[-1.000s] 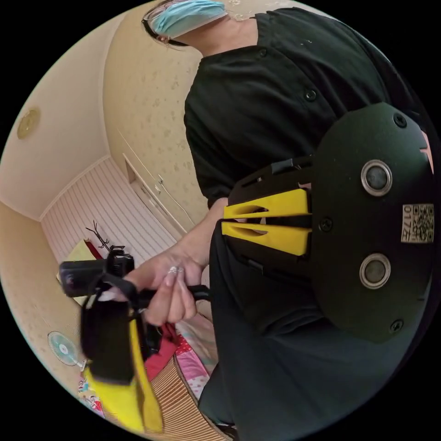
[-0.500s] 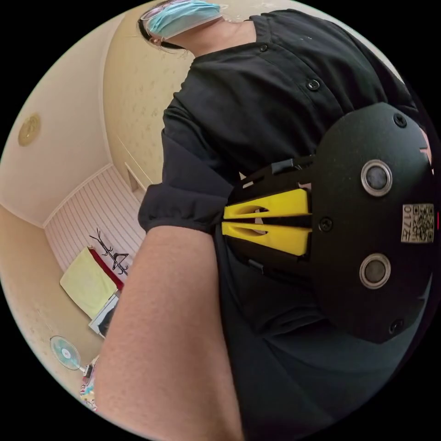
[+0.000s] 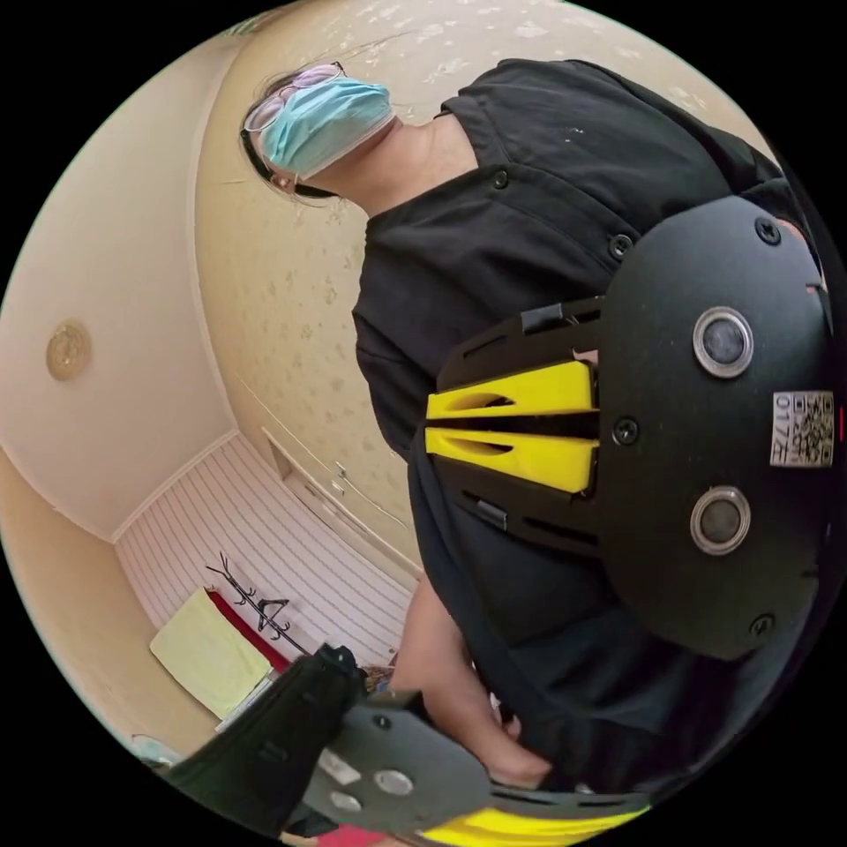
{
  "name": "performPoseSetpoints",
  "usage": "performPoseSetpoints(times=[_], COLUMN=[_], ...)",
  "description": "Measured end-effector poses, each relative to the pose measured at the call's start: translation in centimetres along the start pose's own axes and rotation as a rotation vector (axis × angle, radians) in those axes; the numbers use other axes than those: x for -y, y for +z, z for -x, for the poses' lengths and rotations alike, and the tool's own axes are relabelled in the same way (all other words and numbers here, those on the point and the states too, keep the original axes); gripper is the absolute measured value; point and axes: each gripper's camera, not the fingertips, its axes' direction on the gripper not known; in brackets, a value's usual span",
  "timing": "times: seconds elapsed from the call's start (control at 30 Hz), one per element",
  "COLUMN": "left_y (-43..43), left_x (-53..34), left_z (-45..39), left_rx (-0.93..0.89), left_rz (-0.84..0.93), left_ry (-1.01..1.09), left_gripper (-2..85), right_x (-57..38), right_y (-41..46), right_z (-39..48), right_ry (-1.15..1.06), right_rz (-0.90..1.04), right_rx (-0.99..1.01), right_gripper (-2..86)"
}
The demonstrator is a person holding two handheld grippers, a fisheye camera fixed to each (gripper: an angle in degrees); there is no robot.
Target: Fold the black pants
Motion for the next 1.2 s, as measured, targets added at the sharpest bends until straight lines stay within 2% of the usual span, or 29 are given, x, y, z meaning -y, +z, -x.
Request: performPoseSetpoints(times=[0.1,0.17,0.27,0.37,0.43,0.53,0.6,0.7,0.83,0.9,0.97,1.0,1.2], left_y=[-1.4,-4.3,-11.0,-17.2,-20.8,-23.4,-23.9,-23.5,-22.2,-21.4,-20.5,-19.8,-17.0], left_x=[-0.3,-0.8,-2.3,-4.7,-6.1,-6.2,-5.5,-3.9,-1.7,-0.7,0.3,1.0,4.5], left_z=[0.9,1.1,0.5,-1.8,-1.9,0.3,2.0,5.2,9.9,11.7,13.3,14.3,19.3], left_rx=[0.152,0.152,0.187,0.473,0.698,0.891,0.954,0.995,0.998,0.981,0.975,0.971,1.014], left_rz=[0.057,-0.033,-0.24,-0.425,-0.509,-0.504,-0.485,-0.475,-0.482,-0.467,-0.439,-0.421,-0.353], left_ry=[-0.044,-0.057,-0.07,-0.118,-0.26,-0.483,-0.56,-0.626,-0.673,-0.681,-0.692,-0.691,-0.695], left_gripper=[7.3,7.1,7.1,6.6,6.3,7.0,7.7,8.2,9.7,10.0,10.1,10.4,10.4], right_x=[-6.7,-11.3,-16.0,-18.0,-17.2,-12.3,-8.3,-1.0,7.0,7.0,4.7,3.8,-4.4], right_y=[0.8,0.8,0.5,-1.3,-2.8,-4.6,-4.8,-3.5,2.5,1.6,-1.5,-2.2,-6.4], right_z=[-1.6,-3.6,-5.3,-5.4,-5.1,-3.8,-2.8,-0.7,1.5,1.8,1.0,0.5,-5.8], right_ry=[0.206,0.403,0.574,0.573,0.547,0.472,0.421,0.342,0.326,0.328,0.354,0.366,0.488], right_rz=[-0.079,-0.17,-0.304,-0.511,-0.585,-0.563,-0.527,-0.407,-0.157,-0.206,-0.358,-0.397,-0.779], right_rx=[0.026,0.122,0.223,0.366,0.42,0.444,0.429,0.423,0.277,0.255,0.265,0.287,0.659], right_gripper=[3.9,4.6,6.1,6.5,7.2,10.9,12.9,14.9,13.7,10.0,3.9,3.6,1.8])
